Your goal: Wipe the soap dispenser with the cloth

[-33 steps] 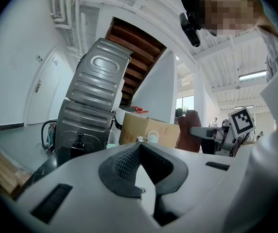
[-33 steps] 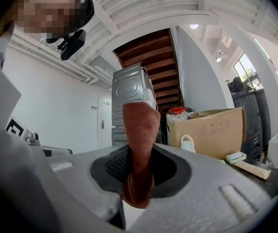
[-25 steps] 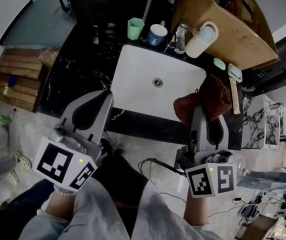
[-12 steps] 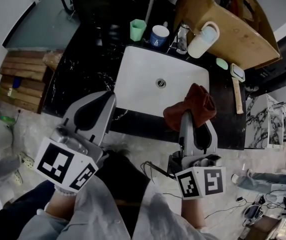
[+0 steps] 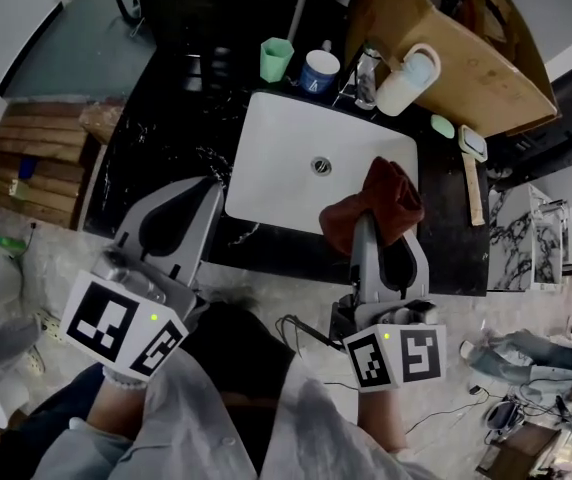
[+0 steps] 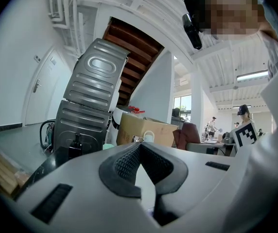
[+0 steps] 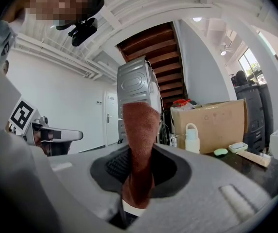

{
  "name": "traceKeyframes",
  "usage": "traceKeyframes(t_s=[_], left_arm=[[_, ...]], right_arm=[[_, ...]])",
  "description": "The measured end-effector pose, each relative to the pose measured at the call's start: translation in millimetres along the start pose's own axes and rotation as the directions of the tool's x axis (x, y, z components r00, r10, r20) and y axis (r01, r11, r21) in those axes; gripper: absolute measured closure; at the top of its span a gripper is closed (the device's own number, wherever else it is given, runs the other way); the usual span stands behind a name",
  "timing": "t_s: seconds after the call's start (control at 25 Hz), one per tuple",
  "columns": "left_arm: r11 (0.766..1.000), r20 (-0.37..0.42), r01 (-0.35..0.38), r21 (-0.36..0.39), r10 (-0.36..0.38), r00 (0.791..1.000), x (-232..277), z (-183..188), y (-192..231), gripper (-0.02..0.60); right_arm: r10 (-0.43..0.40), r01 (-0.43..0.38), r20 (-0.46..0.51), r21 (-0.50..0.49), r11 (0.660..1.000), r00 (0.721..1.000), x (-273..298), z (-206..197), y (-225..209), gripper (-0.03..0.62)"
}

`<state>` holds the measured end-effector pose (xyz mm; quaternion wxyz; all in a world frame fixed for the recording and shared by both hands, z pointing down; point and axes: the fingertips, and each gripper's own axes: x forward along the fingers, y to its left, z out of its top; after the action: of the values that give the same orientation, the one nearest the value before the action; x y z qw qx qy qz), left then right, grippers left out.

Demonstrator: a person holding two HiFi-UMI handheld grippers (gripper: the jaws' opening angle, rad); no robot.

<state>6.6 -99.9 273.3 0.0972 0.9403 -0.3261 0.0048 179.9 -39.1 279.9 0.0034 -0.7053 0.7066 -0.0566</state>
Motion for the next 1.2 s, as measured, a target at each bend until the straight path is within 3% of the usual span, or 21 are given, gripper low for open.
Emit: traceKeyframes(t_s=[1.2], left_arm=[[0.998,0.018,0.052,-0.029,-0.051,0.999,-10,0,12,0.578]], right_arm=[[-0.003,0.002,-0.025,-0.054,0.999,1.0,5,1,37,0.516]])
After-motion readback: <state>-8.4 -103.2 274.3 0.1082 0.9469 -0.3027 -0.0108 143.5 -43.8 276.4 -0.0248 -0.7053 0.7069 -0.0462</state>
